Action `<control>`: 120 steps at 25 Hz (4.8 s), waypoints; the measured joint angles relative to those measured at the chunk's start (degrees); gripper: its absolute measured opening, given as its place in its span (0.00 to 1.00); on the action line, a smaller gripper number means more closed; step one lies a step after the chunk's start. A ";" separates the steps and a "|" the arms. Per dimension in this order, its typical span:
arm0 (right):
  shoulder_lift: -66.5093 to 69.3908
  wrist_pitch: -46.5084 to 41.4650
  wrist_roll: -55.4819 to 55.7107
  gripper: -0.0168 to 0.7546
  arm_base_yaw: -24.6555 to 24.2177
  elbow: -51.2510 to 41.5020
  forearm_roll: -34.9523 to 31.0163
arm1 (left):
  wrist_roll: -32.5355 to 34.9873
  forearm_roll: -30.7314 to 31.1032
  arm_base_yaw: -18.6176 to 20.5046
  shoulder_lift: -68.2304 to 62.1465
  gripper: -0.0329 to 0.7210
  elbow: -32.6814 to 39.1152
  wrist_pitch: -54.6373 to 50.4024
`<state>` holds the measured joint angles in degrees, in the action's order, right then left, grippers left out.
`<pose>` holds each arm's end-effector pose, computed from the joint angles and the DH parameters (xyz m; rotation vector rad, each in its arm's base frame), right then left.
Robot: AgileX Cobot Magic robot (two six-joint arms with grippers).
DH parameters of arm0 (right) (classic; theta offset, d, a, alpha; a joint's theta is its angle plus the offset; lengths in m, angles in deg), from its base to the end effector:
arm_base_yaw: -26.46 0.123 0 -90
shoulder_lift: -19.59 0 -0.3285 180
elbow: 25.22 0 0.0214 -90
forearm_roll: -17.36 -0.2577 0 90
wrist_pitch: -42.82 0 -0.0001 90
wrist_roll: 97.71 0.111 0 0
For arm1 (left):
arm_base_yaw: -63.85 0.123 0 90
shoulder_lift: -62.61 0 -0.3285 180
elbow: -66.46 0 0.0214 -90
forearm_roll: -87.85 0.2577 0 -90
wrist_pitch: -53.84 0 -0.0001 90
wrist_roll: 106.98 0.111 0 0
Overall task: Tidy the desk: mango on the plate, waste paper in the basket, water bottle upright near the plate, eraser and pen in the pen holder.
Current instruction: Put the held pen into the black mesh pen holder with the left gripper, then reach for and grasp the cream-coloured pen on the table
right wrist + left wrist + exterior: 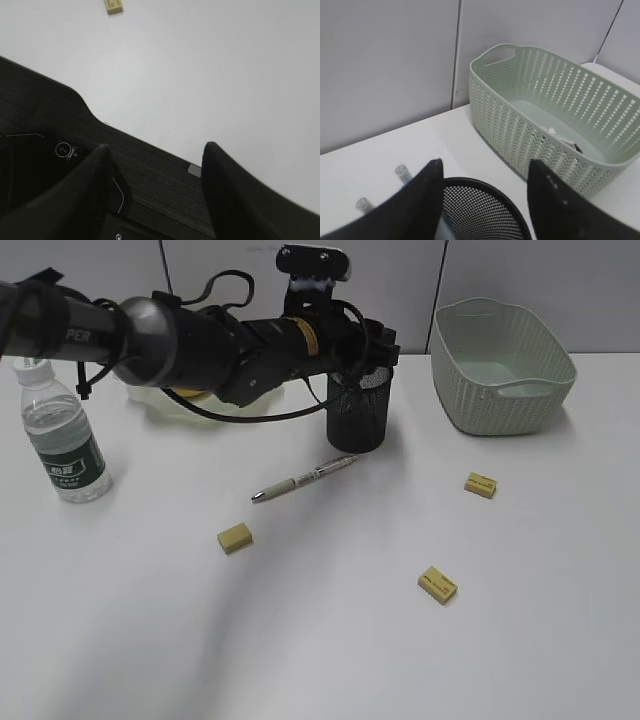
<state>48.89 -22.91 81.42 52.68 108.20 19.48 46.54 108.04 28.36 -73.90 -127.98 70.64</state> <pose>0.0259 0.0086 0.2804 -0.5841 2.4061 0.1420 0.4610 -0.3423 0.1994 0.5341 1.8206 -0.6047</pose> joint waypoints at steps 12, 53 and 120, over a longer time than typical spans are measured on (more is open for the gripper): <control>0.00 0.00 0.00 0.61 0.00 0.00 0.00 | 0.01 4.32 -0.20 15.62 0.62 0.00 -12.33; 16.64 9.42 -0.06 0.61 0.00 0.22 0.00 | 17.12 -15.52 -0.24 89.13 0.55 53.55 -72.85; 109.96 42.58 93.40 0.53 11.78 62.99 1.29 | 17.12 -15.22 -0.30 110.87 0.54 62.30 -78.33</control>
<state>158.85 19.67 174.82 64.46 171.20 20.77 63.66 92.82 28.06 36.97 -65.68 -7.69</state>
